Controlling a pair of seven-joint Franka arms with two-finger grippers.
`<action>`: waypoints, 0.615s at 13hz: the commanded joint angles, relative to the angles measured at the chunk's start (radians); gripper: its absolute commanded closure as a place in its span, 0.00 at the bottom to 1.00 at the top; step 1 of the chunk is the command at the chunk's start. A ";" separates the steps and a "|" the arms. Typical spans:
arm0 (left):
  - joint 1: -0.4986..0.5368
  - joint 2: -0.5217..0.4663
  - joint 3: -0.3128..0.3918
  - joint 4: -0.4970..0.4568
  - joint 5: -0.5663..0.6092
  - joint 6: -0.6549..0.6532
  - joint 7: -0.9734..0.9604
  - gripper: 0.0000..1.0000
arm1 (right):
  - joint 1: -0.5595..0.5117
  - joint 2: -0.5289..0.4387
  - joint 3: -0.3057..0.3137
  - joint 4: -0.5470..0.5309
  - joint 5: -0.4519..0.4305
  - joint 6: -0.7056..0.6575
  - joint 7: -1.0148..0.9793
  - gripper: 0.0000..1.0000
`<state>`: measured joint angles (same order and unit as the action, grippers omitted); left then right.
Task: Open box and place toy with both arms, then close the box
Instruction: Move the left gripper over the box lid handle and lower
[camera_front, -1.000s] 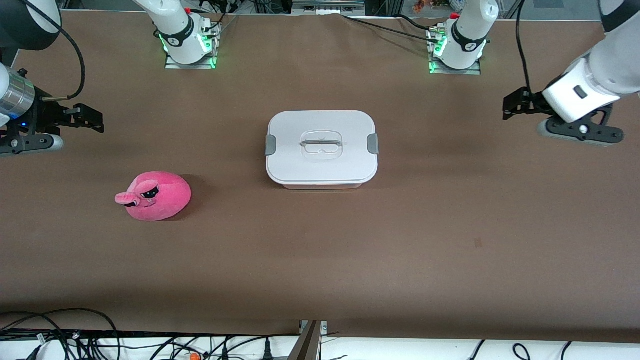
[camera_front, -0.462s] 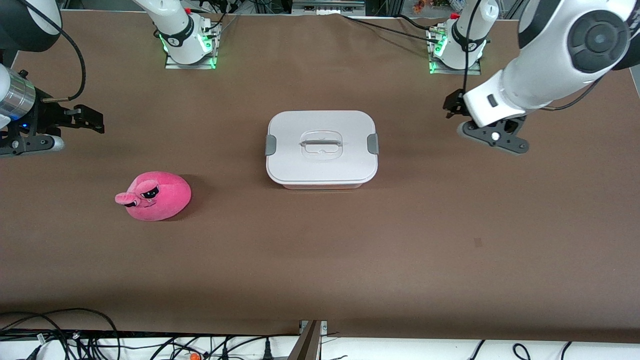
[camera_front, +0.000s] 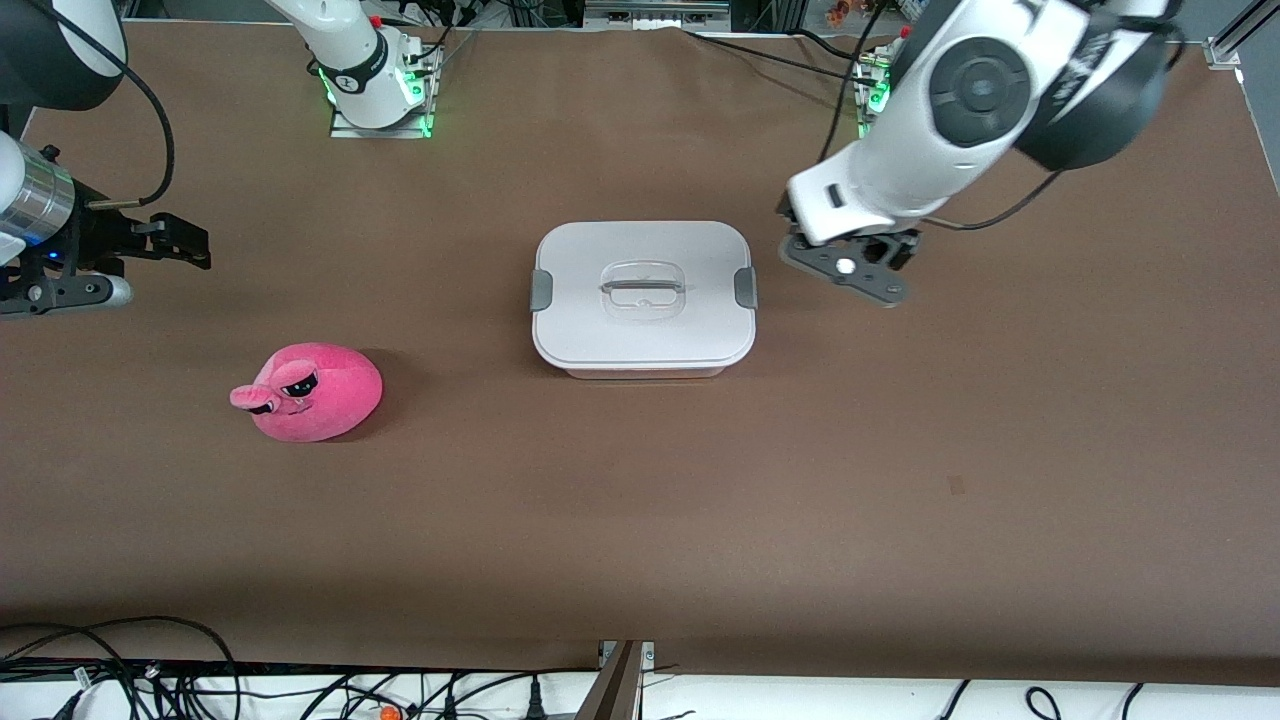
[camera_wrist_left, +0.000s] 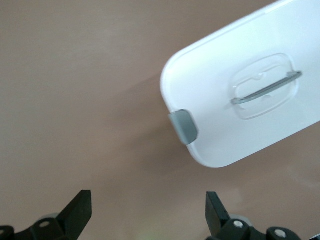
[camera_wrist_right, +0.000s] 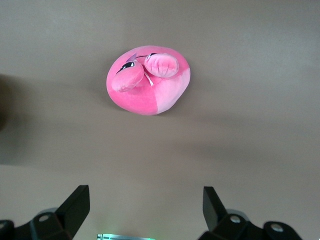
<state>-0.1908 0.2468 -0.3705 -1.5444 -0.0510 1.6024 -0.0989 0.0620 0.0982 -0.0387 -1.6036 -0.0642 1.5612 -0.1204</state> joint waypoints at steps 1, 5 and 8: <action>-0.087 0.098 0.005 0.073 0.025 0.022 -0.012 0.00 | -0.004 0.011 0.002 0.025 -0.006 -0.007 -0.007 0.00; -0.128 0.219 0.005 0.191 0.030 0.033 0.004 0.00 | -0.005 0.011 0.002 0.025 -0.006 -0.007 -0.005 0.00; -0.217 0.281 0.007 0.204 0.107 0.112 0.025 0.00 | -0.008 0.023 -0.003 0.027 -0.006 -0.009 -0.005 0.00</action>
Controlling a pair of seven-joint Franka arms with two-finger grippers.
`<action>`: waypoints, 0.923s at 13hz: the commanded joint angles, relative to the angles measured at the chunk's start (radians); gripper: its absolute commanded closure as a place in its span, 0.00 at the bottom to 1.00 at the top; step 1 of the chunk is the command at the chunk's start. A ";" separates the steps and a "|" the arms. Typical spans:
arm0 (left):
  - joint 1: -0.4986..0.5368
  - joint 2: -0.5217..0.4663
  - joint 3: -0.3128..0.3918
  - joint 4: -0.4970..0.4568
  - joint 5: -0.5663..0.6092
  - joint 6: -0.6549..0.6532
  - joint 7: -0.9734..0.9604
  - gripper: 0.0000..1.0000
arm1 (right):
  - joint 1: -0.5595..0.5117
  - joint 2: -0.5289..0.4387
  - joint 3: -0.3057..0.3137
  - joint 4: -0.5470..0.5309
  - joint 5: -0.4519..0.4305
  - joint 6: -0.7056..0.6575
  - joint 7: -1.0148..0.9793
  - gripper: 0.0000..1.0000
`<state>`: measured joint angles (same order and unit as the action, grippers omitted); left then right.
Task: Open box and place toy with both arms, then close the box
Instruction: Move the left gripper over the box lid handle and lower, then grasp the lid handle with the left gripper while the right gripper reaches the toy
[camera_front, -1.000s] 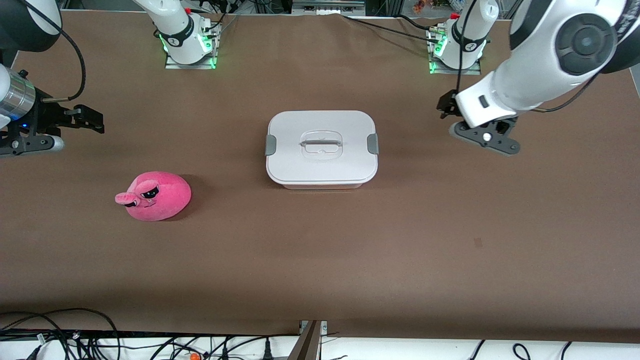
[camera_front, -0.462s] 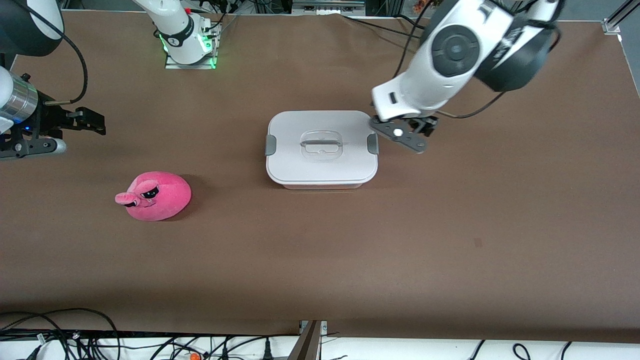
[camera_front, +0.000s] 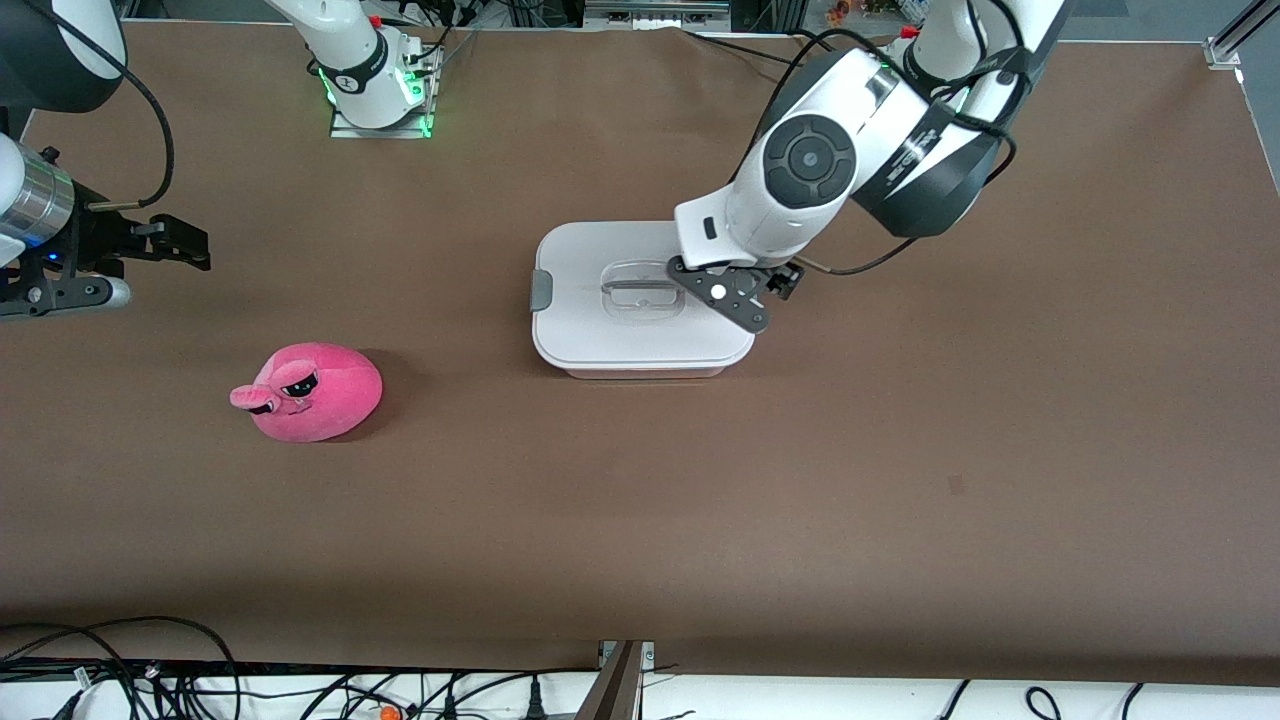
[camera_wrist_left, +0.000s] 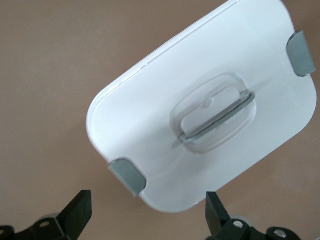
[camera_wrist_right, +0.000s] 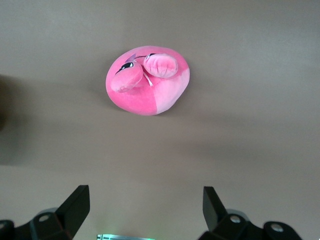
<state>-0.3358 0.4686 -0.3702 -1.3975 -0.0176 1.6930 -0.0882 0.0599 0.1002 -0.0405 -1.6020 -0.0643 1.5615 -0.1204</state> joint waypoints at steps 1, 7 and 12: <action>-0.092 0.079 0.007 0.058 0.102 0.043 0.027 0.00 | -0.006 0.021 -0.001 0.025 -0.005 -0.008 -0.005 0.00; -0.140 0.157 0.008 0.054 0.171 0.189 0.174 0.00 | 0.005 0.047 0.004 0.023 -0.005 0.021 -0.015 0.00; -0.200 0.188 0.008 0.054 0.248 0.203 0.174 0.00 | -0.028 0.160 -0.002 0.020 -0.008 0.029 -0.147 0.00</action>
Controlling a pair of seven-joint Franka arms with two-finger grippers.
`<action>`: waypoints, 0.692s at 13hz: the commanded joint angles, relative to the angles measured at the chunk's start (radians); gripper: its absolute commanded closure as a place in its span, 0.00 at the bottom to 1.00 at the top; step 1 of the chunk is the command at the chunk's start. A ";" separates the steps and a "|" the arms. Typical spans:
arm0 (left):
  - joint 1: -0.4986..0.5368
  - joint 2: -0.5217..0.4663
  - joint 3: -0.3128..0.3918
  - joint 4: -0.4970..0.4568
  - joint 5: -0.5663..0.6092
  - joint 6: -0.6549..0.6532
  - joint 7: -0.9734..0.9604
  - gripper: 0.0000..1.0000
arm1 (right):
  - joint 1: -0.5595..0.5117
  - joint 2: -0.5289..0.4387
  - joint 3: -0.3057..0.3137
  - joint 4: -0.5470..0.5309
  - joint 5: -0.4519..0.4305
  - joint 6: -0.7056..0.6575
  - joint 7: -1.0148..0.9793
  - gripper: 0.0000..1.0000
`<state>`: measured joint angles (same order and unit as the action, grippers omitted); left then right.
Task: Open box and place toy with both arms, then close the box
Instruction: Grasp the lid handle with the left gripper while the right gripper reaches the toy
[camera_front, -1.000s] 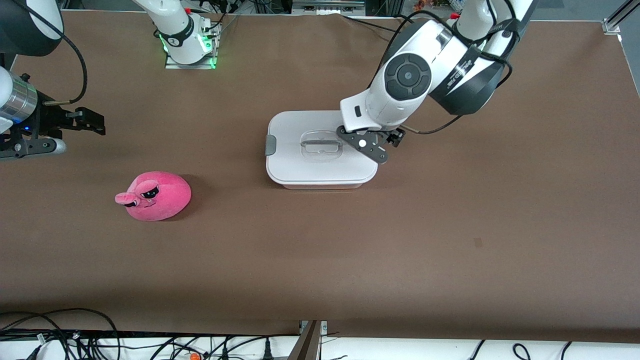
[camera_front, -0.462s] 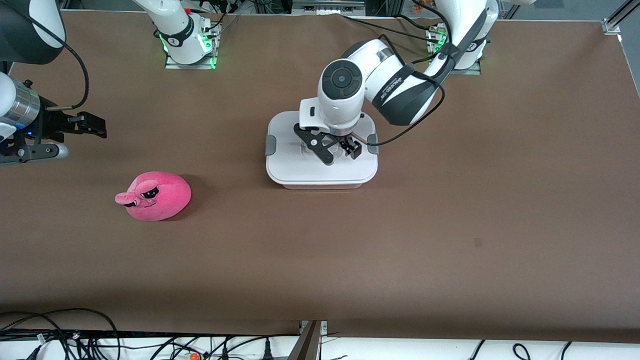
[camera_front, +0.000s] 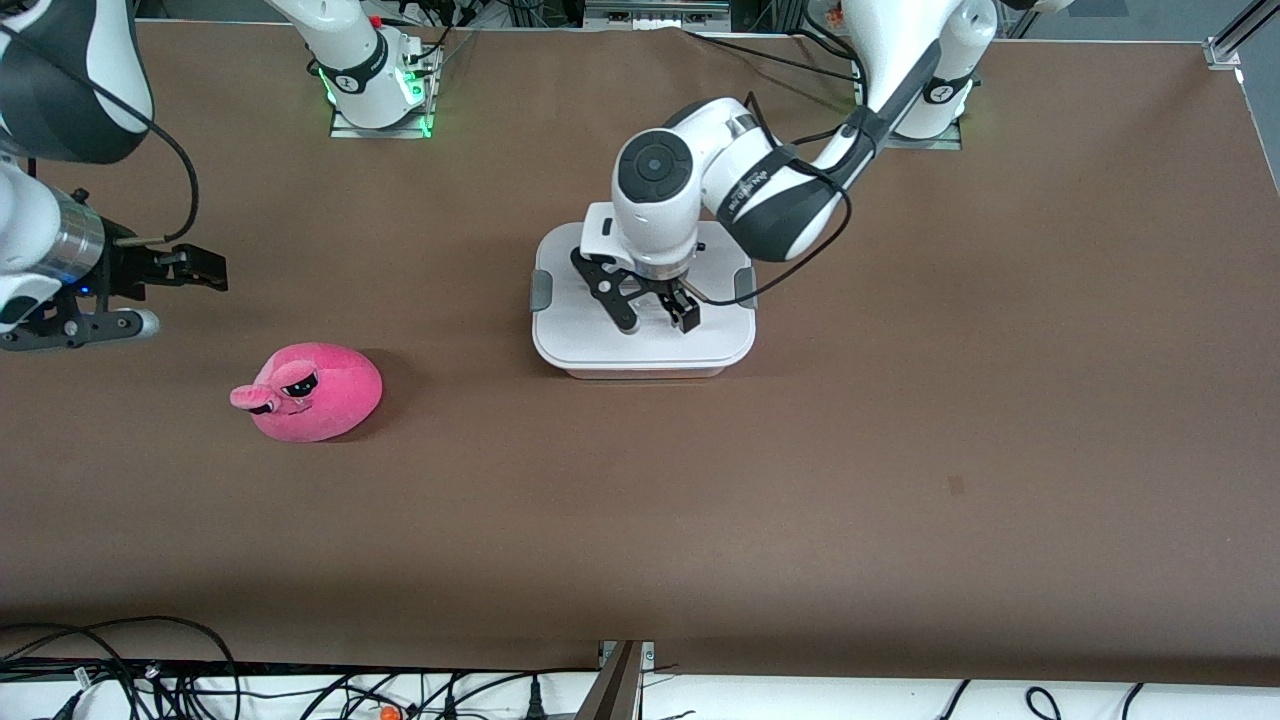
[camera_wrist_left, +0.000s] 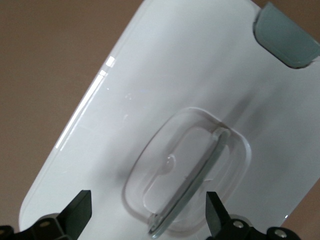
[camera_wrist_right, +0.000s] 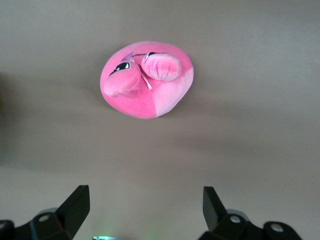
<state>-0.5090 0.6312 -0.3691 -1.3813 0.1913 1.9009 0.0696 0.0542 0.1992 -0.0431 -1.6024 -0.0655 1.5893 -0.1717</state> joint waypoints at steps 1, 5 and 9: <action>-0.026 0.025 0.007 0.036 0.043 -0.005 0.016 0.00 | -0.025 0.071 0.000 0.021 -0.005 0.011 -0.145 0.00; -0.028 0.036 0.007 0.031 0.071 -0.005 0.019 0.45 | -0.040 0.146 0.000 0.010 -0.005 0.072 -0.259 0.00; -0.028 0.038 0.007 0.031 0.073 -0.008 0.018 1.00 | -0.040 0.177 0.000 -0.063 0.010 0.182 -0.360 0.00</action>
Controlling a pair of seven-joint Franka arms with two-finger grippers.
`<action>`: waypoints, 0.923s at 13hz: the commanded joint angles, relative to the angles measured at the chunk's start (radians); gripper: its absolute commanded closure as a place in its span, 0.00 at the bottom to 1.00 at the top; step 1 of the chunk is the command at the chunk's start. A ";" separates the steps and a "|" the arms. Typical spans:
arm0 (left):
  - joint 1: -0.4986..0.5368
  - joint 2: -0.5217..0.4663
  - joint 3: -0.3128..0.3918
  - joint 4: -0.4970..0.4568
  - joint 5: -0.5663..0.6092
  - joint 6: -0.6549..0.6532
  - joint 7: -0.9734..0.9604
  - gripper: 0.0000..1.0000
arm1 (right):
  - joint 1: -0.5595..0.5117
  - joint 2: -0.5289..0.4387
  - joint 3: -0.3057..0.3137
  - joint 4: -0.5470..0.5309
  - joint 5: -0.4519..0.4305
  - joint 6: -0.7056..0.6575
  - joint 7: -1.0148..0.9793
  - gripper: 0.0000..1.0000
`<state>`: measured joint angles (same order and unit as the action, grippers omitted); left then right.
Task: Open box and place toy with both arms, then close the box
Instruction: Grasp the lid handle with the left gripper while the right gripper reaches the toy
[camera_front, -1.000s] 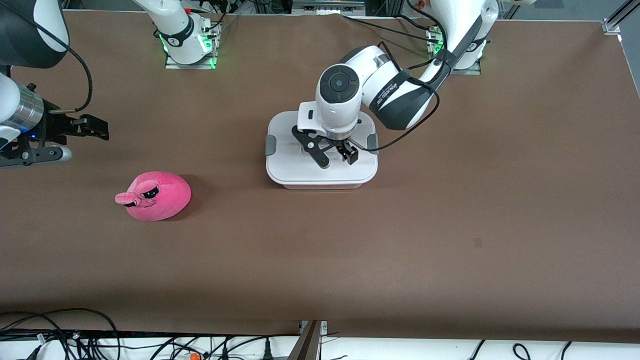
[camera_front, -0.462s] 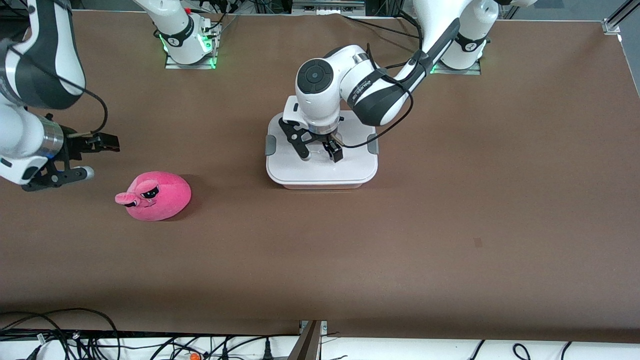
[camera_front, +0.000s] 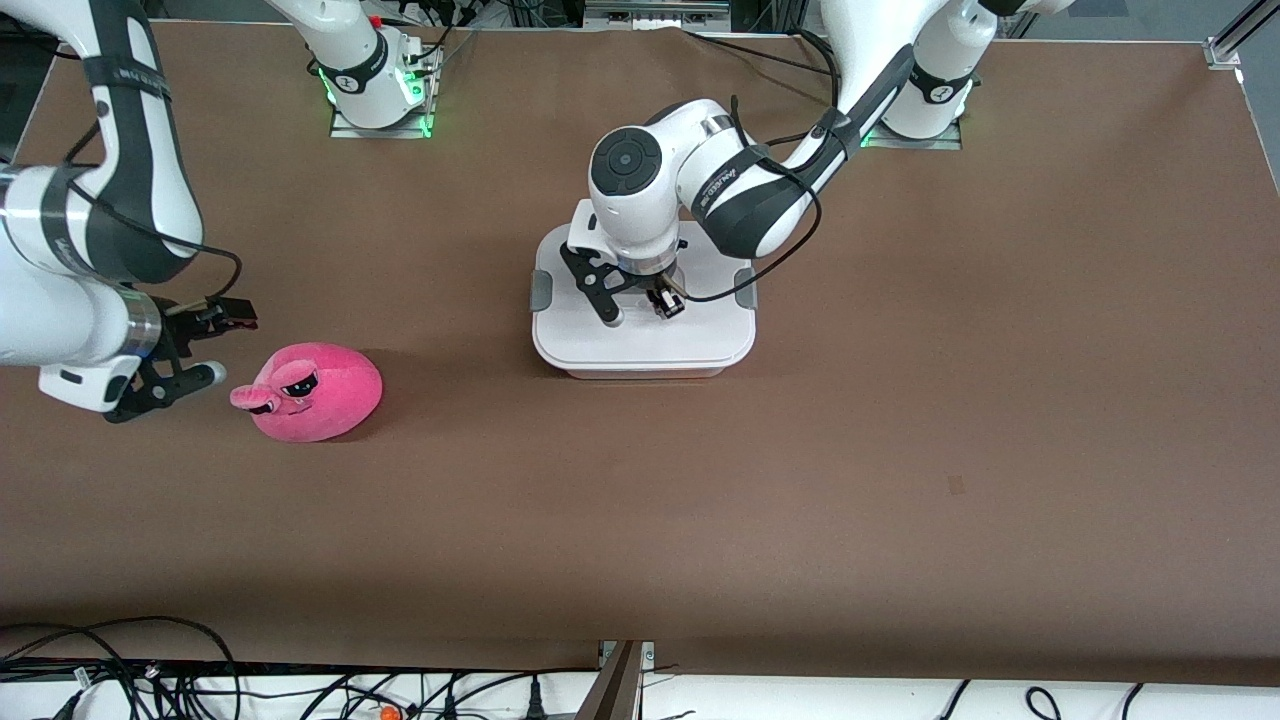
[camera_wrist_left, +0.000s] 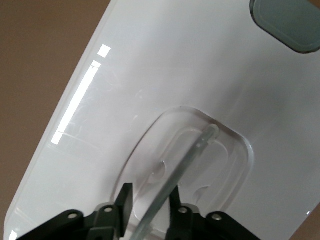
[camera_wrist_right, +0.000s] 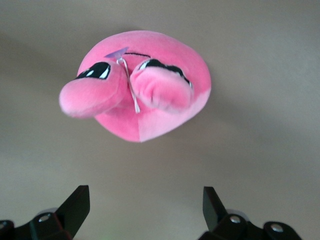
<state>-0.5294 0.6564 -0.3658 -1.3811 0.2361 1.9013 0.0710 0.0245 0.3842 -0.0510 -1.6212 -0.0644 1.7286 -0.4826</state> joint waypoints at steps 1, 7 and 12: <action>-0.007 0.005 0.004 0.034 0.028 -0.013 0.012 1.00 | -0.011 -0.008 0.008 -0.064 0.021 0.054 -0.050 0.00; -0.004 -0.070 -0.001 0.037 0.016 -0.102 0.012 1.00 | -0.008 -0.007 0.014 -0.152 0.046 0.184 -0.048 0.00; 0.051 -0.141 -0.004 0.040 0.005 -0.192 0.018 1.00 | 0.000 0.044 0.019 -0.141 0.090 0.299 -0.050 0.00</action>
<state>-0.5178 0.5476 -0.3663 -1.3377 0.2362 1.7446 0.0785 0.0281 0.4158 -0.0387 -1.7613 -0.0004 1.9835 -0.5126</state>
